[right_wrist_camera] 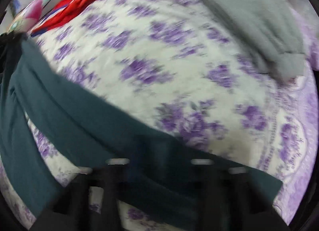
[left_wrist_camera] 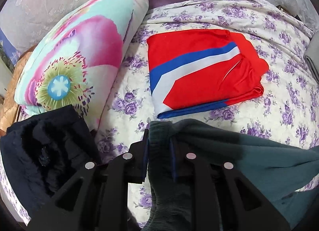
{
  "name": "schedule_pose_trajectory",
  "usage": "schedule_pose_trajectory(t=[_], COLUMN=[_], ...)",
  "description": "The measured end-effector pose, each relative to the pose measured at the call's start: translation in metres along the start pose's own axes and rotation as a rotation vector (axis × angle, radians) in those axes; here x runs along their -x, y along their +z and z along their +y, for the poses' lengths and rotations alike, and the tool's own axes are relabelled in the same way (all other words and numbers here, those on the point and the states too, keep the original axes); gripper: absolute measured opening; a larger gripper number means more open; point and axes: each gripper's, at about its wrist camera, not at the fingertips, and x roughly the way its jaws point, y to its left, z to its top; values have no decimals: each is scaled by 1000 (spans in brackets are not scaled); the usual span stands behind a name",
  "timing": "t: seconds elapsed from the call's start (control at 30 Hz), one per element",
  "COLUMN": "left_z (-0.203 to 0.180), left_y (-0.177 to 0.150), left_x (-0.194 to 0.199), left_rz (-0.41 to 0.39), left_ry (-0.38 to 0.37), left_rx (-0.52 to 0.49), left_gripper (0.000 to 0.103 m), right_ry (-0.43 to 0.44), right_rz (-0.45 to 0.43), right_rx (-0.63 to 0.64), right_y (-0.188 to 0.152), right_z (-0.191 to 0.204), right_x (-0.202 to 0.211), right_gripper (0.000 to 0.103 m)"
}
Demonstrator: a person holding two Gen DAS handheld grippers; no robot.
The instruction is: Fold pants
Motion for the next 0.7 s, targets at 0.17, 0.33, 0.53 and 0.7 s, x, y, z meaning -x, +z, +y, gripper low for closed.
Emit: schedule_pose_trajectory(t=[0.17, 0.33, 0.53, 0.7], left_z=[4, 4, 6, -2], left_y=[5, 7, -3, -21], left_x=[7, -11, 2, 38], left_rz=[-38, -19, -32, -87], left_ry=[-8, 40, 117, 67], left_rx=[51, 121, 96, 52], left_gripper=[17, 25, 55, 64], right_ry=[27, -241, -318, -388], right_rz=[-180, -229, -300, -250], right_rx=[-205, -218, -455, -697], right_y=[11, 17, -15, -90], right_z=[-38, -39, -92, -164], right_x=[35, 13, 51, 76], right_gripper=[4, 61, 78, 64])
